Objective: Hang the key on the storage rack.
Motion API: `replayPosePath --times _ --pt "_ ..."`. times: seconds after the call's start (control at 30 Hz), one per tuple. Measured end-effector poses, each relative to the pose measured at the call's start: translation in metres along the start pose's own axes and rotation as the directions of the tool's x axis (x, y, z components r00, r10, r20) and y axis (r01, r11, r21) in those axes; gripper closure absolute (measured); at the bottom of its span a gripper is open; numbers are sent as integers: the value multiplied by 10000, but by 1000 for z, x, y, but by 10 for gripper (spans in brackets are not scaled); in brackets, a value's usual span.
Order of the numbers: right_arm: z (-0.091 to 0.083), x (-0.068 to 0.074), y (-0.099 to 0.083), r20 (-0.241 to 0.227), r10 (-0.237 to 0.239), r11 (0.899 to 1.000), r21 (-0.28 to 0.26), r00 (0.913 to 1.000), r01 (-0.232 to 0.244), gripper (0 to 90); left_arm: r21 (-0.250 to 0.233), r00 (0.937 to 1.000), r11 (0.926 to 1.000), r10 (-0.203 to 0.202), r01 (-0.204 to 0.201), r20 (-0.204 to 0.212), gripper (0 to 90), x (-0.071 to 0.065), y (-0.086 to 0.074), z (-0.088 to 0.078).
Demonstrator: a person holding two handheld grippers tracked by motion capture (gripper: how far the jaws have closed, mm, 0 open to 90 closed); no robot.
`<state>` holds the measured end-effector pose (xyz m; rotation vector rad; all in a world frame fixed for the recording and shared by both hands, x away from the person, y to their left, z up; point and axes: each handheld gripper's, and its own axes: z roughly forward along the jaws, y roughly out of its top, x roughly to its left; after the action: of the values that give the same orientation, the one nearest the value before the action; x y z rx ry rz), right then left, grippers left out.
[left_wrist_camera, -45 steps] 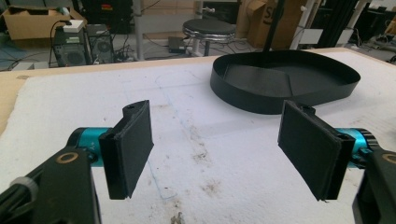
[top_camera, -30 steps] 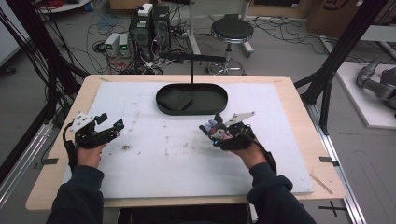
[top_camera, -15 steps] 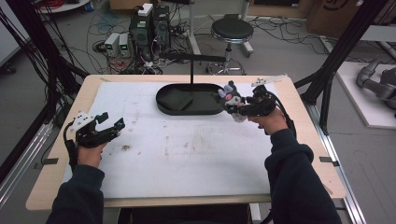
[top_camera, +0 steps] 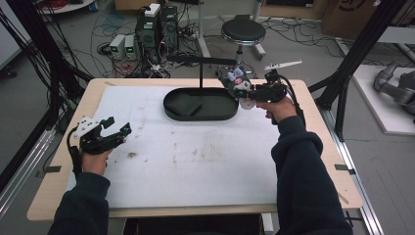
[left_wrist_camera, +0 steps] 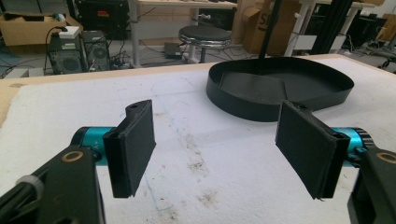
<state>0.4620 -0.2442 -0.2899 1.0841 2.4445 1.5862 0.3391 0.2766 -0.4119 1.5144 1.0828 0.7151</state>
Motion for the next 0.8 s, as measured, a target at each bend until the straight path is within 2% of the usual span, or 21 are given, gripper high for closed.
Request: replayPosePath --times 0.1,0.17,0.27,0.37,0.53,0.6,0.67,0.73,0.8 --pt "5 -7 12 440 158 9993 -334 9989 -144 393 6 10000 10000 43 -43 -3 284 0 0 0" --pt "9 -12 19 824 100 9996 -285 9965 -77 392 -7 10000 10000 84 -84 26 283 0 0 0" --pt "18 -21 26 981 319 9991 -292 9947 -292 392 3 9999 9999 105 -105 1 284 0 0 0" --pt "26 -28 33 1177 490 9988 -72 9918 -485 392 9 9999 9999 132 -132 16 283 0 0 0" --pt "36 -36 43 1715 662 9978 -203 9830 -636 392 54 9999 9999 141 -141 19 284 -1 0 0" --pt "39 -39 45 1794 808 9964 -385 9804 -751 393 59 9999 9999 153 -153 27 283 -1 0 0" --pt "39 -42 45 2242 971 9945 -593 9697 -859 393 60 9999 9999 134 -135 38 283 0 0 0" --pt "38 -44 43 2717 1090 9936 -580 9562 -967 393 59 9999 9999 125 -126 48 283 0 0 0" --pt "36 -47 40 2981 1173 9930 -504 9473 -1071 393 50 9999 9999 113 -113 43 284 0 0 0"
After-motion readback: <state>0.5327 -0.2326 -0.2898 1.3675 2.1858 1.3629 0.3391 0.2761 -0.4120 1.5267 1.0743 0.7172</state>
